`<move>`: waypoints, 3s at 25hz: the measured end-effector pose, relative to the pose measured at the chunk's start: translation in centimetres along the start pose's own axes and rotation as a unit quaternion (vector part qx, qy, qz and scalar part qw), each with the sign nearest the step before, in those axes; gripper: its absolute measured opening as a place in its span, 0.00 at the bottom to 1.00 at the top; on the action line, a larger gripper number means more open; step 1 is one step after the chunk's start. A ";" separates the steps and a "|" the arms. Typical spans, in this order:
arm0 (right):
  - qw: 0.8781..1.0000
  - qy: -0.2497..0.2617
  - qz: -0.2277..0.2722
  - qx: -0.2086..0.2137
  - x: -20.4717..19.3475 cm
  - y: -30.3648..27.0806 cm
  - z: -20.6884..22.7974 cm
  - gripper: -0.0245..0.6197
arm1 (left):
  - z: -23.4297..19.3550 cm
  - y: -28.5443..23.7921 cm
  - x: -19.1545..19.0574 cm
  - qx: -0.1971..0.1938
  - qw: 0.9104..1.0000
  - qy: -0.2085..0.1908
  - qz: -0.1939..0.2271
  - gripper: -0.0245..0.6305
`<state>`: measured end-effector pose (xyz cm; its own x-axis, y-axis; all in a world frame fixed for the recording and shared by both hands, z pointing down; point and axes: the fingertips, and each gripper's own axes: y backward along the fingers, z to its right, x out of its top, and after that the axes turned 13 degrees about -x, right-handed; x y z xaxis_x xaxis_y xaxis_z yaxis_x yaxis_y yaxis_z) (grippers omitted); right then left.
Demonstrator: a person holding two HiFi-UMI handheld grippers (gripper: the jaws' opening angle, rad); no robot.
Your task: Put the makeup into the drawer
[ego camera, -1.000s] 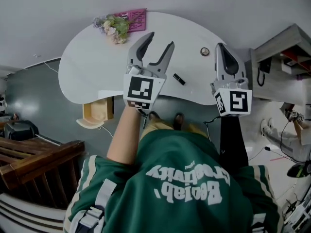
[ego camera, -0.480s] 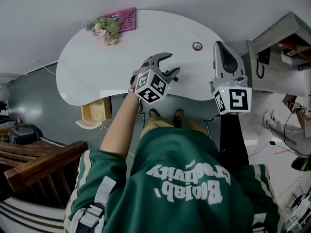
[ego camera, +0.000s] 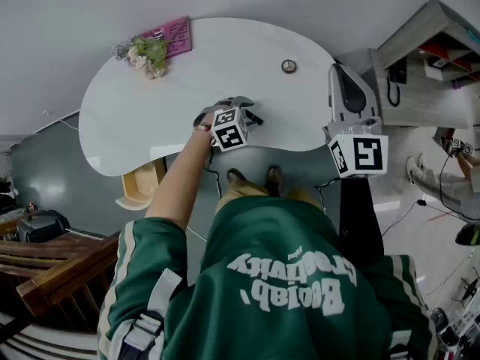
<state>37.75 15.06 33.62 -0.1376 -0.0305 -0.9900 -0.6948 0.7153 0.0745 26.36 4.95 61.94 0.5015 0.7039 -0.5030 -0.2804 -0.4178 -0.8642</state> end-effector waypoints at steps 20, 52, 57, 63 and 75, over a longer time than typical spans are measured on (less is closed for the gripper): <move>1.000 0.002 0.006 0.004 0.6 0.9 -0.5 0.05 | -4.5 6.3 3.8 0.159 0.977 0.096 0.102 0.21; 0.994 0.011 0.038 0.103 4.3 -2.4 -12.4 0.05 | -2.5 35.2 6.3 0.450 0.777 0.151 0.414 0.21; 0.986 0.009 0.048 0.158 5.7 -3.9 -20.1 0.05 | -0.9 39.2 0.4 0.481 0.762 0.168 0.399 0.21; 0.972 0.000 0.062 0.227 7.3 -5.1 -30.0 0.05 | 1.6 44.3 -7.2 0.530 0.735 0.197 0.374 0.21; 0.923 -0.029 0.084 0.374 8.7 -3.3 -46.8 0.05 | 10.7 50.8 -20.4 0.637 0.659 0.267 0.299 0.21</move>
<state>5.81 -20.27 30.38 -0.1462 0.1470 -0.9783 0.0185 0.9891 0.1459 -6.84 -24.50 28.14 0.1106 0.1872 -0.9761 -0.8472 0.5313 0.0058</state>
